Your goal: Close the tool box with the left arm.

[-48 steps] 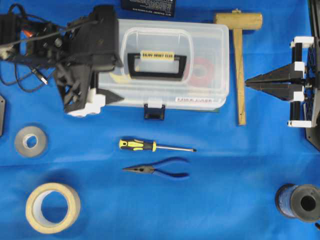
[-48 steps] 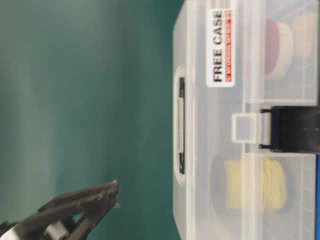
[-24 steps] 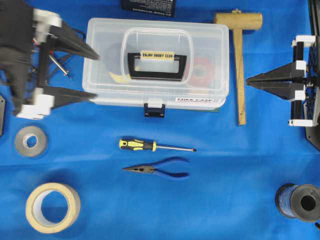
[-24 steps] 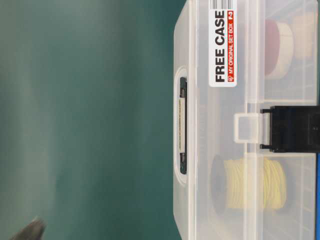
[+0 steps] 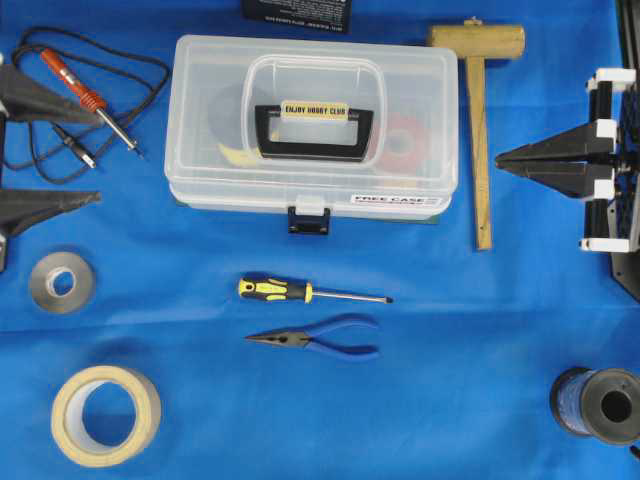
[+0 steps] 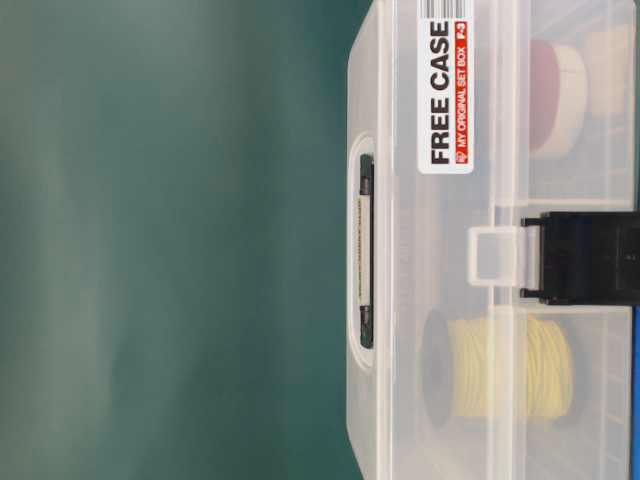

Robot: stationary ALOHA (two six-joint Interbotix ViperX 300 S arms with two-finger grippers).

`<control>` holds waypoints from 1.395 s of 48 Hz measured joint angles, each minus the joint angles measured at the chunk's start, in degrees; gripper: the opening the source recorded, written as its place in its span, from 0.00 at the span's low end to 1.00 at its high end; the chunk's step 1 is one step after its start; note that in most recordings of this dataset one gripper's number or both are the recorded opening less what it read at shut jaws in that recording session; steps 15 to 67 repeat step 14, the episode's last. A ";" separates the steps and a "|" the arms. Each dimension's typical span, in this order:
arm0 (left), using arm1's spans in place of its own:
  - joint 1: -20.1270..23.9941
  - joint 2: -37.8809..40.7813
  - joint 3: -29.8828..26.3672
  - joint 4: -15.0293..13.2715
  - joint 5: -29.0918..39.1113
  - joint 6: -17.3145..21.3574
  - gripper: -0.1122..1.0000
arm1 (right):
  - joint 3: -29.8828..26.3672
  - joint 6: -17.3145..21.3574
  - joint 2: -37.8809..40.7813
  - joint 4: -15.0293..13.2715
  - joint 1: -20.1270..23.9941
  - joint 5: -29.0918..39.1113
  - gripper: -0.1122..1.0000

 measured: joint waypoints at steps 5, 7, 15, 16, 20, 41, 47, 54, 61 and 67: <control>-0.88 -2.81 5.45 0.09 -4.57 -0.09 0.90 | 0.00 0.00 -0.09 0.00 0.00 -0.09 0.10; -1.49 -3.78 7.29 0.09 -6.15 -0.09 0.90 | 0.00 0.00 0.00 0.00 0.00 0.00 0.10; -2.64 -5.27 10.63 0.00 -8.61 -0.09 0.90 | 0.00 0.00 -0.09 -0.18 0.00 0.00 0.10; -2.64 -5.27 10.63 0.00 -8.61 -0.09 0.90 | 0.00 0.00 -0.09 -0.18 0.00 0.00 0.10; -2.64 -5.27 10.63 0.00 -8.61 -0.09 0.90 | 0.00 0.00 -0.09 -0.18 0.00 0.00 0.10; -2.64 -5.27 10.63 0.00 -8.61 -0.09 0.90 | 0.00 0.00 -0.09 -0.18 0.00 0.00 0.10; -2.64 -5.27 10.63 0.00 -8.61 -0.09 0.90 | 0.00 0.00 -0.09 -0.18 0.00 0.00 0.10; -2.64 -5.27 10.63 0.00 -8.61 -0.09 0.90 | 0.00 0.00 -0.09 -0.18 0.00 0.00 0.10; -2.64 -5.27 10.63 0.00 -8.61 -0.09 0.90 | 0.00 0.00 -0.09 -0.18 0.00 0.00 0.10; -2.64 -5.27 10.63 0.00 -8.61 -0.09 0.90 | 0.00 0.00 -0.09 -0.18 0.00 0.00 0.10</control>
